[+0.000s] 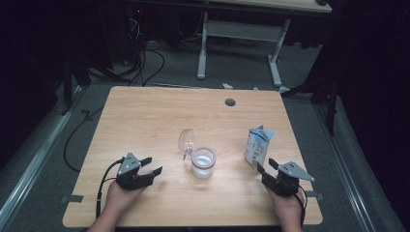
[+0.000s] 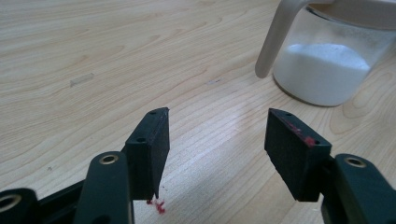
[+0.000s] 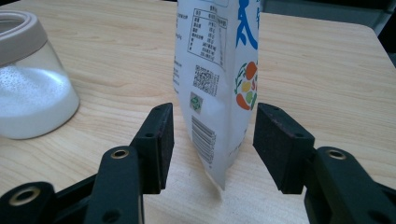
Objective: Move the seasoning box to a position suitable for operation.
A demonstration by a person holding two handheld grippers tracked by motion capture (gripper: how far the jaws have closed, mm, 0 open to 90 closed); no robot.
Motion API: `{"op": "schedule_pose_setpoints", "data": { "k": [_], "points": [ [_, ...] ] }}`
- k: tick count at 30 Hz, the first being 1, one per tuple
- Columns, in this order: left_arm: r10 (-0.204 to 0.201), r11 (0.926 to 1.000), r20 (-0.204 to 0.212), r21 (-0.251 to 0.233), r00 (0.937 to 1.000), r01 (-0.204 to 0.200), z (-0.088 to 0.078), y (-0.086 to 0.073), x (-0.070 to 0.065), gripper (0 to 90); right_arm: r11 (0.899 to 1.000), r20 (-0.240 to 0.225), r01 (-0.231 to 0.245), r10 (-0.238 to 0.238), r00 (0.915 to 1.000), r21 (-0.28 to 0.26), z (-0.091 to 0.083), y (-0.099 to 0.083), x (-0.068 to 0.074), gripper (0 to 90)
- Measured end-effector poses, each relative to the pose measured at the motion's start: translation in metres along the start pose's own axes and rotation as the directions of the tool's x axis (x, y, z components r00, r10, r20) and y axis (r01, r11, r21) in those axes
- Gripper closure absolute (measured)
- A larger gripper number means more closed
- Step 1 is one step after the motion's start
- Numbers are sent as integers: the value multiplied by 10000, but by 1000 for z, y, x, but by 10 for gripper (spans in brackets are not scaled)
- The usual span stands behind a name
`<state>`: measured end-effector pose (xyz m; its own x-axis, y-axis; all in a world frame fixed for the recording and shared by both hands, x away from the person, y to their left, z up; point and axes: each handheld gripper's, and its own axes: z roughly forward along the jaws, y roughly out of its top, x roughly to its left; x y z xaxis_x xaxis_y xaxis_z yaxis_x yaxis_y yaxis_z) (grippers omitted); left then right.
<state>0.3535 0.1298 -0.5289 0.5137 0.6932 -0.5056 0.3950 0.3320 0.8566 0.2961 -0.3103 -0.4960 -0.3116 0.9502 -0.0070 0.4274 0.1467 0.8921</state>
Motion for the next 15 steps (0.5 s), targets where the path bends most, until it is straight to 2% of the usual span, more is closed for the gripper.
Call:
{"op": "schedule_pose_setpoints", "data": {
  "k": [6, 15],
  "points": [
    [18, 10000, -70, 11, 10000, -18, 1, 0, -1, 405, 9998, 66, 192, -192, 9998, 43, -6, -3, 7, 490],
    [72, 9999, -204, 118, 9998, -70, 3, -2, -1, 394, 9999, 22, 135, -135, 9999, -11, -14, -11, 20, 515]
  ]
}}
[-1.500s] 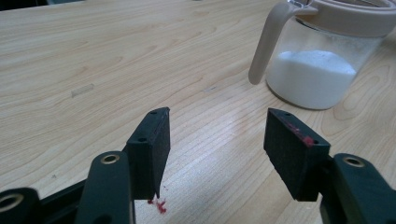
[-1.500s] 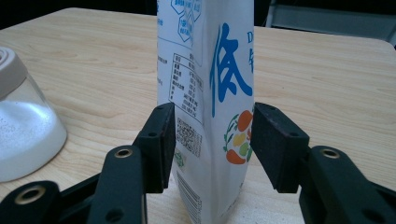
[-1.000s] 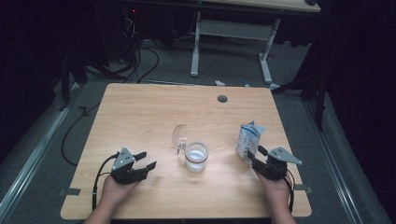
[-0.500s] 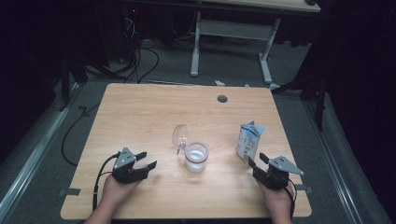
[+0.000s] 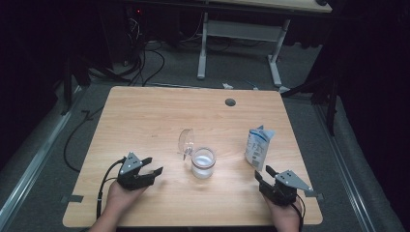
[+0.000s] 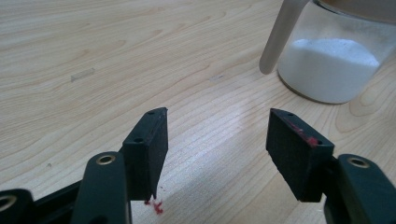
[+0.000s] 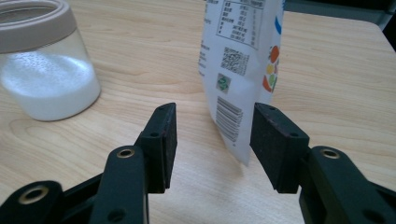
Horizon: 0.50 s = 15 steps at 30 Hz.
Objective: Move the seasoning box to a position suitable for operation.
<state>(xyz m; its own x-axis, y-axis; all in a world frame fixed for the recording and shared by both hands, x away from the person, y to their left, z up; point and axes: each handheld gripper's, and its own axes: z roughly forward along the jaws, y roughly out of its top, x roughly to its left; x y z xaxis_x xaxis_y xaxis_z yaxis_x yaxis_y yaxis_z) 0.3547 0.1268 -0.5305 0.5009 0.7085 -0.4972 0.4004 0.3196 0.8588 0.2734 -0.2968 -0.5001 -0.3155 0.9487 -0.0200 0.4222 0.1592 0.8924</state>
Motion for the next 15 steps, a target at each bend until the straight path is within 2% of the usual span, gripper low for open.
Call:
{"op": "schedule_pose_setpoints", "data": {
  "k": [7, 13, 15],
  "points": [
    [-91, 10000, -26, -34, 10000, 91, 1, 0, 0, 391, 9998, -171, 152, -149, 9997, 141, 4, -4, 9, 547],
    [0, 9999, -112, -134, 9999, -1, 1, 0, -1, 384, 9994, -263, 262, -257, 9993, 216, 14, -1, 17, 591],
    [-139, 9997, -133, -213, 9998, 136, 0, 2, -1, 378, 9990, -402, 336, -323, 9987, 308, 19, 1, 19, 607]
  ]
}}
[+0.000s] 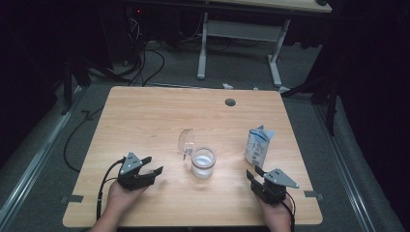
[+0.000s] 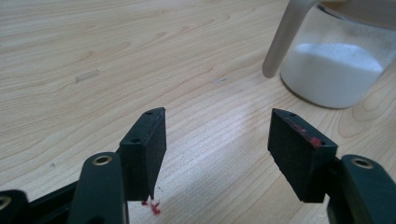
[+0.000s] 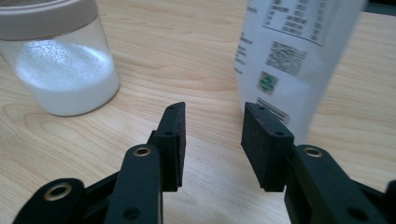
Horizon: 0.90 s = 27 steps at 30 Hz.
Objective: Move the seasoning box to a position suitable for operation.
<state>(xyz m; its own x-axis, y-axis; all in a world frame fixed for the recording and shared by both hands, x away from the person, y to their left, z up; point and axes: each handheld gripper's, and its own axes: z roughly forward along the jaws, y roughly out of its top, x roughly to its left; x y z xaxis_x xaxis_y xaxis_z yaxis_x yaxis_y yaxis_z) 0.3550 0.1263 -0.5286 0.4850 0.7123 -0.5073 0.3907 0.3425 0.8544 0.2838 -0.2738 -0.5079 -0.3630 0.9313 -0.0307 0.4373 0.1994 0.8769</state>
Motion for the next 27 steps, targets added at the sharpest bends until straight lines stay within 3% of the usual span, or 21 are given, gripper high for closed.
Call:
{"op": "schedule_pose_setpoints", "data": {
  "k": [7, 15, 27],
  "points": [
    [-87, 10000, -216, 43, 9997, 88, 1, -1, 1, 380, 9994, -442, 332, -331, 9985, 25, 13, 7, 8, 649],
    [-44, 9999, -244, 110, 9997, 47, 2, -2, 1, 378, 9997, -951, 221, -212, 9952, 88, 31, 12, 14, 675],
    [-337, 9994, -167, 3, 9993, 337, 0, -4, 0, 366, 9984, -1154, 557, -545, 9918, 70, 52, 25, 25, 726]
  ]
}}
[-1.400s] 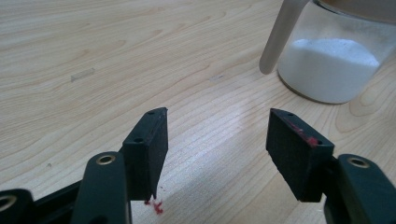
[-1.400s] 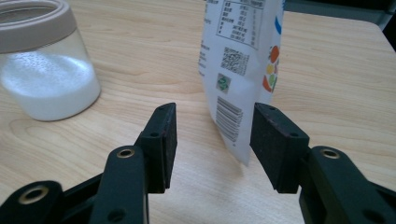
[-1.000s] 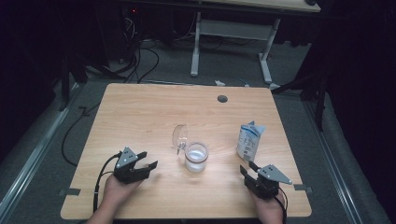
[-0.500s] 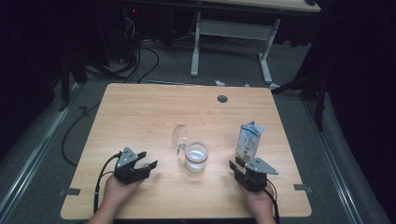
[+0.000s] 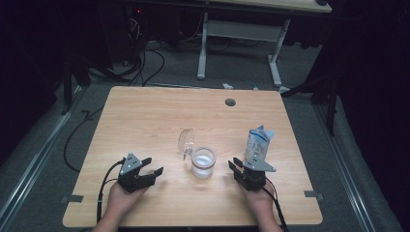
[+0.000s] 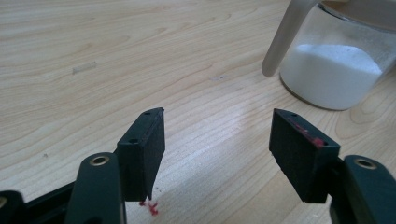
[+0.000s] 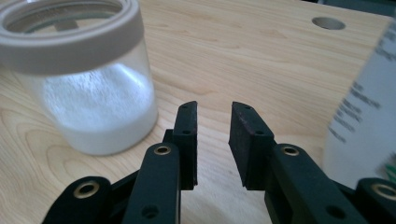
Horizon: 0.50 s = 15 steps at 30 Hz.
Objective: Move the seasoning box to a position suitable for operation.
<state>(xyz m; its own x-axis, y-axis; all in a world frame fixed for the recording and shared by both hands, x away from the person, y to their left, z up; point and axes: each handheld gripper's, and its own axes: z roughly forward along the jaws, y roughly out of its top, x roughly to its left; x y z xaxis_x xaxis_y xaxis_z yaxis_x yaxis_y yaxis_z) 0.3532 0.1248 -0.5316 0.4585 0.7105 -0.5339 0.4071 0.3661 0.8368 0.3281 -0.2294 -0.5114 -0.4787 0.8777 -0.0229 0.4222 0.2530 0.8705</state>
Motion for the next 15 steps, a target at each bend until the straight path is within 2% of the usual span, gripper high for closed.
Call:
{"op": "schedule_pose_setpoints", "data": {
  "k": [4, 5, 8, 13, 15],
  "points": [
    [20, 9999, -93, 110, 10000, -19, 0, -1, 0, 388, 9999, -66, 64, -65, 10000, -77, 4, 8, 2, 728],
    [-37, 10000, -163, 76, 9999, 39, -1, 0, 0, 395, 9991, 144, 398, -396, 9991, -140, 9, 15, 5, 735],
    [-178, 9998, -242, -94, 9995, 176, -5, 4, -4, 411, 9986, 137, 493, -491, 9987, -207, 12, 20, 8, 734],
    [-302, 9995, -406, -142, 9987, 296, -10, 5, -12, 424, 9989, -217, 364, -371, 9991, -284, 15, 17, 12, 732],
    [-328, 9994, -483, -127, 9983, 322, -10, 4, -15, 434, 9986, -313, 501, -506, 9982, -144, 13, 16, 13, 731]
  ]
}}
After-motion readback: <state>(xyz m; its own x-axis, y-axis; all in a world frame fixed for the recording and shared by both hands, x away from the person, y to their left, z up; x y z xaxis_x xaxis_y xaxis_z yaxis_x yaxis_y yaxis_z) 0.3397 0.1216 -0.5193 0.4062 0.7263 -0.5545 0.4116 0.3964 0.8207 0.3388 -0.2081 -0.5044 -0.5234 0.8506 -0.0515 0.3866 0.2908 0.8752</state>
